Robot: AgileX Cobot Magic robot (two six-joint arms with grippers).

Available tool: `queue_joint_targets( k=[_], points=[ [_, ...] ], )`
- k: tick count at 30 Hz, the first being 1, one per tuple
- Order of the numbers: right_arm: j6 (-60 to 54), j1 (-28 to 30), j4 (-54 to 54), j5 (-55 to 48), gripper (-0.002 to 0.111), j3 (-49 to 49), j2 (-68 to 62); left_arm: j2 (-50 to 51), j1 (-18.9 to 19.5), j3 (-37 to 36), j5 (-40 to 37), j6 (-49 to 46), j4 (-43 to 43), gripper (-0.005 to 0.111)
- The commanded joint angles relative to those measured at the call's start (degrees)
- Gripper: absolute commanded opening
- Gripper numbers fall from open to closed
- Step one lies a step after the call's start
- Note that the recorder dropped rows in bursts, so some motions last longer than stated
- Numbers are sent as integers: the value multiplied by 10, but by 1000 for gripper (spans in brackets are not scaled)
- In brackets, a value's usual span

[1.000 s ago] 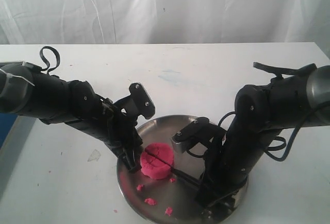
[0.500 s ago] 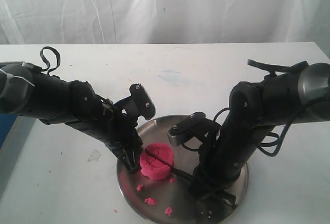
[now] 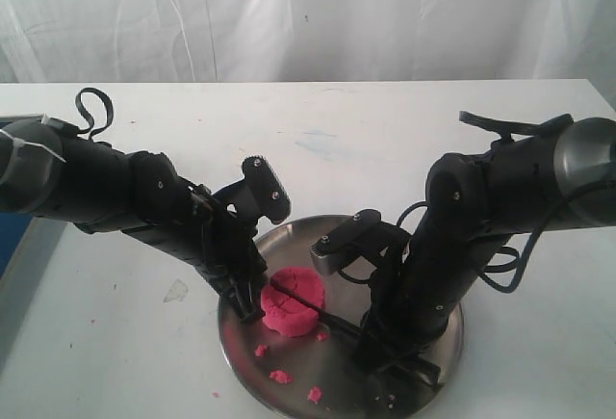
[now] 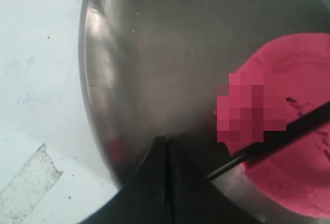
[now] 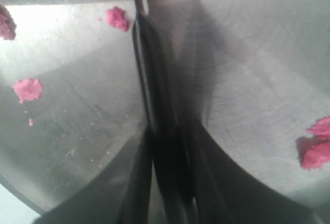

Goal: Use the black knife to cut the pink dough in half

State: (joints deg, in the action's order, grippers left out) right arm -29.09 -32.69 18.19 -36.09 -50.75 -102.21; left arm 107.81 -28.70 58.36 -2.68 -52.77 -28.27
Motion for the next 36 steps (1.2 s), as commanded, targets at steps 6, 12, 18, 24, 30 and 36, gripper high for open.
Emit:
queue_joint_targets(
  k=[6, 12, 18, 24, 30, 36],
  points=[
    [10, 0, -2, 10, 0, 0, -15, 9, 1, -13, -30, 1, 4, 0],
    [10, 0, -2, 10, 0, -1, -14, 5, 1, -10, -30, 1, 4, 0],
    [10, 0, -2, 10, 0, -1, -12, -66, 1, 2, -12, 1, 4, 0],
    [10, 0, -2, 10, 0, -1, -12, -120, 1, 2, -20, 1, 4, 0],
    [10, 0, -1, 10, 0, -1, -12, -211, 1, 2, -47, 2, 4, 0],
    [10, 0, -2, 3, 0, -1, -12, -289, 1, 2, -97, 5, 4, 0]
  ],
)
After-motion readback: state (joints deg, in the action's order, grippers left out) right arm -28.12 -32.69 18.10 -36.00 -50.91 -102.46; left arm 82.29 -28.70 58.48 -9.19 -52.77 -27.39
